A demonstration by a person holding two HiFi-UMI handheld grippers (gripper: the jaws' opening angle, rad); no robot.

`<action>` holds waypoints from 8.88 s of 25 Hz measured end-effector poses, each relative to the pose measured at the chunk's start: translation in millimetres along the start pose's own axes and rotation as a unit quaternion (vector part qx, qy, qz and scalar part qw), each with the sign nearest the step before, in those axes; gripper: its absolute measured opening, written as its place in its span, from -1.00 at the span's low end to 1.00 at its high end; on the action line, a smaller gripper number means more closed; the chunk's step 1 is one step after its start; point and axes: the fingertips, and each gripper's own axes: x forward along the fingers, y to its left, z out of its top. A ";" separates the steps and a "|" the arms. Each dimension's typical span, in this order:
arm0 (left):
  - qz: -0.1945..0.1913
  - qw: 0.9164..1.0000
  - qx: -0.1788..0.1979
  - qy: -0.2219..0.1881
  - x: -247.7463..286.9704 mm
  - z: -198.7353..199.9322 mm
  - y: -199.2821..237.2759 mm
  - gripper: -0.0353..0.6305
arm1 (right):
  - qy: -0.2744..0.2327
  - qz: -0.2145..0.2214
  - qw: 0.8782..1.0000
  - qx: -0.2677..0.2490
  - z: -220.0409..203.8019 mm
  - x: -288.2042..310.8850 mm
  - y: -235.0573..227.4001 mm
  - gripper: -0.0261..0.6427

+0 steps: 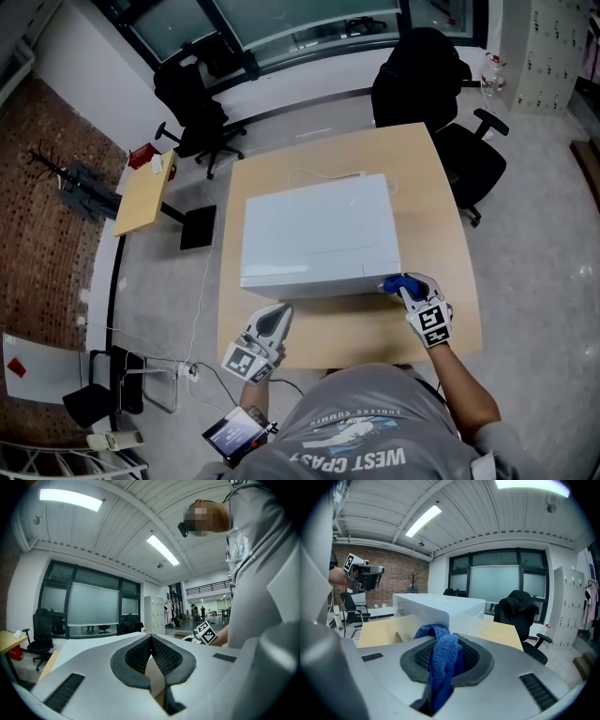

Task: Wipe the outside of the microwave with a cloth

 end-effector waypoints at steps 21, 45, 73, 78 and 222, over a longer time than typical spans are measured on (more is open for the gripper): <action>0.020 1.000 0.003 0.021 13.7 -3.8 -19.2 -0.82 | -0.120 0.123 0.951 0.257 2.0 -8.2 -15.4 -0.72; 0.041 0.998 -0.008 0.056 10.2 -15.8 -15.0 -0.82 | -0.189 0.120 0.929 0.293 59.0 65.7 -128.8 -0.72; 0.036 0.996 -0.021 0.084 20.2 -32.6 -13.7 -0.82 | -0.171 0.129 0.909 0.358 27.2 111.1 -143.1 -0.72; 0.036 0.994 -0.031 0.098 22.1 -41.1 -14.7 -0.82 | -0.159 0.120 0.897 0.395 -1.9 119.1 -145.0 -0.72; 0.039 0.995 -0.094 -0.013 -123.0 -115.6 291.7 -0.82 | 0.112 0.312 0.941 -0.072 239.0 383.9 308.5 -0.72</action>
